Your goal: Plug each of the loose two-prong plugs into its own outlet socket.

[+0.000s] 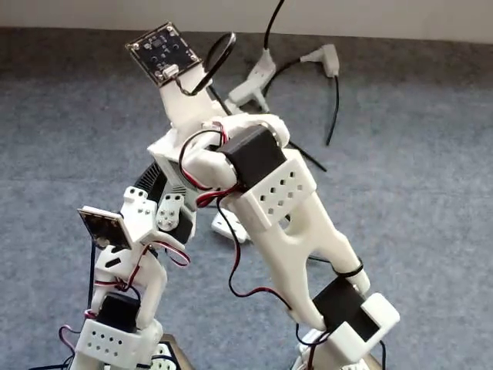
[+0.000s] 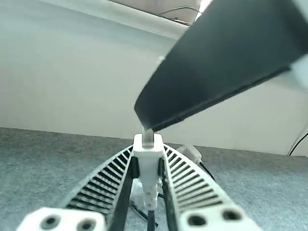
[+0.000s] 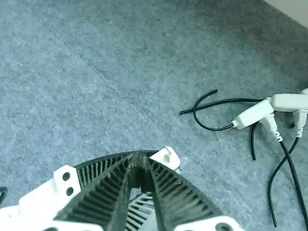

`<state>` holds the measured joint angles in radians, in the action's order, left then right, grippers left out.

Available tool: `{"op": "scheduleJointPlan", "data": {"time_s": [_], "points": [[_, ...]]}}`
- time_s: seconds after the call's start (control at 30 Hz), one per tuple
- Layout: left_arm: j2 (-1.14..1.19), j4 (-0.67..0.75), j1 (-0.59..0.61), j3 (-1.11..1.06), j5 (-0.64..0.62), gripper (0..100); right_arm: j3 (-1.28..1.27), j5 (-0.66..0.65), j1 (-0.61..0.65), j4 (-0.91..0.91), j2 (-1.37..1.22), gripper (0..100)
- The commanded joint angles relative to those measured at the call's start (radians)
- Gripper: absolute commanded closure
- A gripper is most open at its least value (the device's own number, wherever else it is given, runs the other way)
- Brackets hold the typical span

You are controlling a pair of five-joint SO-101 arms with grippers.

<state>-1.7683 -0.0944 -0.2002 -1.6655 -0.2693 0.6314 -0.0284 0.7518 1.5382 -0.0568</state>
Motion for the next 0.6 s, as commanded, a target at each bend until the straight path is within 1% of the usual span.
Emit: {"op": "scheduleJointPlan", "data": {"time_s": [0.0,0.13,0.27,0.43,0.57], "points": [[-0.019,0.02,-0.016,0.071,-0.006,99,-0.087,-0.009,-0.085,-0.12,0.005,99.2],[-0.019,0.02,-0.015,0.071,-0.006,99,-0.234,-0.009,-0.125,-0.268,0.005,99.2],[-0.019,0.02,-0.013,0.071,-0.006,99,-0.338,-0.009,-0.168,-0.377,0.005,99.2],[-0.019,0.02,-0.013,0.071,-0.006,99,-0.381,-0.009,-0.211,-0.433,0.005,99.2],[-0.019,0.02,-0.013,0.071,-0.006,99,-0.378,-0.009,-0.232,-0.44,0.005,99.2]]}}
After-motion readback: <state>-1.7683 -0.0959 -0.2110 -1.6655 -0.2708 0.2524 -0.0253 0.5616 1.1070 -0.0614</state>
